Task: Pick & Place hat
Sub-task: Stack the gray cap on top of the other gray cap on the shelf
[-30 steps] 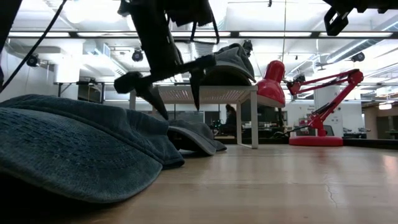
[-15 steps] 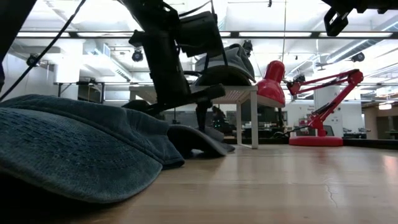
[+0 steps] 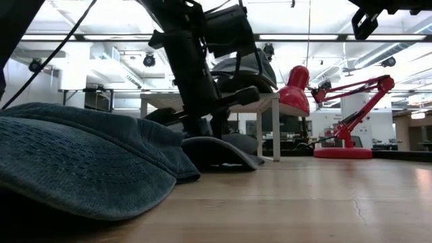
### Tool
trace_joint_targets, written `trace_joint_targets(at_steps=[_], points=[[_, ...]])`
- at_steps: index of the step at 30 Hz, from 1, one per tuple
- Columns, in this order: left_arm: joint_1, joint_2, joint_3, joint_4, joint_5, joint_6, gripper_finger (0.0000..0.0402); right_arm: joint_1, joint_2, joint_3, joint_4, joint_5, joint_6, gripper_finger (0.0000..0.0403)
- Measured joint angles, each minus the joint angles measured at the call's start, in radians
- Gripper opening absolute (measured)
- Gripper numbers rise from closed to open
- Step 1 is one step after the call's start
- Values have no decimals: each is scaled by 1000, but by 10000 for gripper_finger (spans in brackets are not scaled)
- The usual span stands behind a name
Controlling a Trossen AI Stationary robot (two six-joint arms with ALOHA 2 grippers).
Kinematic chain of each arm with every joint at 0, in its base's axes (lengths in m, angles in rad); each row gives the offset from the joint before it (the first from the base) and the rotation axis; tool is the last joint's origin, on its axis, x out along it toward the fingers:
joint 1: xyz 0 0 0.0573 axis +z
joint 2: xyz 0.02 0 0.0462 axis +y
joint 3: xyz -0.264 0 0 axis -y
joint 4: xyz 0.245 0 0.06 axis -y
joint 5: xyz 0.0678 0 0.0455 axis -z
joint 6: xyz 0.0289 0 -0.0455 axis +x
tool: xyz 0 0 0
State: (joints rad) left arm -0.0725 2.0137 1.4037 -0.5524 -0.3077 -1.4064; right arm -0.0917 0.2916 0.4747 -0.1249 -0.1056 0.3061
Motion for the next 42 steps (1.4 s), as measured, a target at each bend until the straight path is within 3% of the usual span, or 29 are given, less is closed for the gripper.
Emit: trace_joint_targets(at_steps=[9, 15, 23, 30, 37, 42], points=[[-26, -1, 90, -6, 22, 40, 23, 0, 0, 0, 0, 0, 0, 28], [-57, -3, 191, -12, 25, 91, 22, 0, 0, 0, 0, 1, 0, 28], [-107, -4, 333, -12, 113, 171, 22, 0, 0, 0, -1, 1, 0, 28], [-148, -6, 463, -9, 105, 254, 22, 0, -1, 0, -1, 1, 0, 28], [-169, -6, 627, -10, -33, 335, 22, 0, -1, 0, -1, 1, 0, 28], [-176, -6, 758, -36, -199, 442, 22, 0, -1, 0, -1, 1, 0, 28]])
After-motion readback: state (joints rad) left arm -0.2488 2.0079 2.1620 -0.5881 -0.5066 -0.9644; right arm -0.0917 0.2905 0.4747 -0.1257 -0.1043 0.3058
